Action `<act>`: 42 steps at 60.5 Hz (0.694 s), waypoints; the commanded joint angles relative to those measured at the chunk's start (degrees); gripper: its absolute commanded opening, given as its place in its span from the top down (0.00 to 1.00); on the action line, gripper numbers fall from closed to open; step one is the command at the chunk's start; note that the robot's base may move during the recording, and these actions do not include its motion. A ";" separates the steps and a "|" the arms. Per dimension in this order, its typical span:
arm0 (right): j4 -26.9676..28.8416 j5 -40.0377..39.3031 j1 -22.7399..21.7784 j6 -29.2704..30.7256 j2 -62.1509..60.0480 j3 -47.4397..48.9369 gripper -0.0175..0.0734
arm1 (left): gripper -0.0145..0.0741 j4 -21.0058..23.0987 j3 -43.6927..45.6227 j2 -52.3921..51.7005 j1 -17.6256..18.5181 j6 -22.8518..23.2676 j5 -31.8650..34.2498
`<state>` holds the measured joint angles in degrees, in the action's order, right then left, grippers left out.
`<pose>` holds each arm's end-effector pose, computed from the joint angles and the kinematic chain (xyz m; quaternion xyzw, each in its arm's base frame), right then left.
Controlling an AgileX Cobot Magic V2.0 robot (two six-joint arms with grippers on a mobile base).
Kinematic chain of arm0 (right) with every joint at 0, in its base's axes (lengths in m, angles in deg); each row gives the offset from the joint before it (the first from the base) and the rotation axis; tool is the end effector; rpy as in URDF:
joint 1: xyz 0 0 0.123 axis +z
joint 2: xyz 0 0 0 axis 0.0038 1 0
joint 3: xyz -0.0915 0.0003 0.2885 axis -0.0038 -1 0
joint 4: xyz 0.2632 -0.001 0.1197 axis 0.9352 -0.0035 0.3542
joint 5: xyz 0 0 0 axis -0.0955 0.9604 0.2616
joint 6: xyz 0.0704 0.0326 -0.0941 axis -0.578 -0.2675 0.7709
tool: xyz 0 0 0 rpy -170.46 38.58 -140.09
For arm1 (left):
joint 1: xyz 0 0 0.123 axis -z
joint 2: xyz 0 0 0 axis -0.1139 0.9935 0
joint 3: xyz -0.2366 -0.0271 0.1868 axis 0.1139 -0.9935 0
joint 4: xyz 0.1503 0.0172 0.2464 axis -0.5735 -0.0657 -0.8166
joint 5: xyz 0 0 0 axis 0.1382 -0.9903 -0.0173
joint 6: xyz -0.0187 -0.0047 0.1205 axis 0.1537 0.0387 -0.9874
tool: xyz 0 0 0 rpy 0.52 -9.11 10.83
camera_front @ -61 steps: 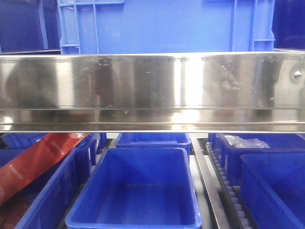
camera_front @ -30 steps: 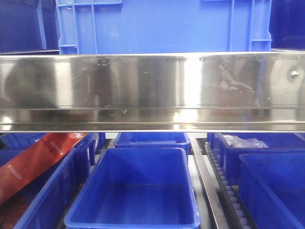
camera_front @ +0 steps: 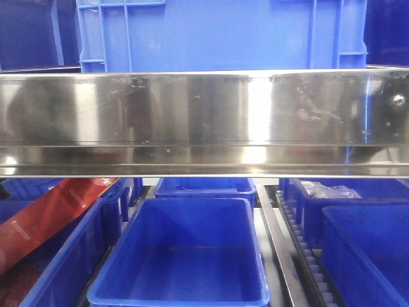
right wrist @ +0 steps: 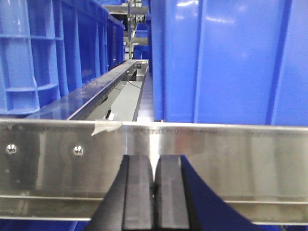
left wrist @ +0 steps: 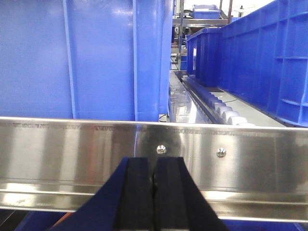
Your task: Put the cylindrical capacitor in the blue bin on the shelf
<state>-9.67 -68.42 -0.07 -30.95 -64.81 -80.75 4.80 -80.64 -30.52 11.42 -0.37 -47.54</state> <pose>0.1079 0.0009 0.2030 0.0069 0.7149 0.0118 0.6991 0.1076 -0.0096 0.2078 0.0326 0.6976 -0.0296 0.7151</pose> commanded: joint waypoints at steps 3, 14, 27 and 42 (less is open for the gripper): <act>0.22 -1.34 -0.27 -0.11 -0.26 -0.06 0.90 | 0.96 0.15 0.11 -0.26 -0.17 -0.01 1.29; 0.22 -1.92 -0.27 -0.11 -0.26 -0.06 0.90 | 0.96 0.15 0.11 -0.26 -0.17 -0.01 1.29; 0.22 -1.92 -0.27 -0.11 -0.26 -0.06 0.90 | 0.96 0.15 0.11 -0.26 -0.17 -0.01 1.29; 0.22 -1.92 -0.27 -0.11 -0.26 -0.06 0.90 | 0.96 0.15 0.11 -0.26 -0.17 -0.01 1.29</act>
<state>-9.67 -68.90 -0.07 -30.95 -64.89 -80.75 4.80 -80.64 -30.52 11.42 -0.37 -47.45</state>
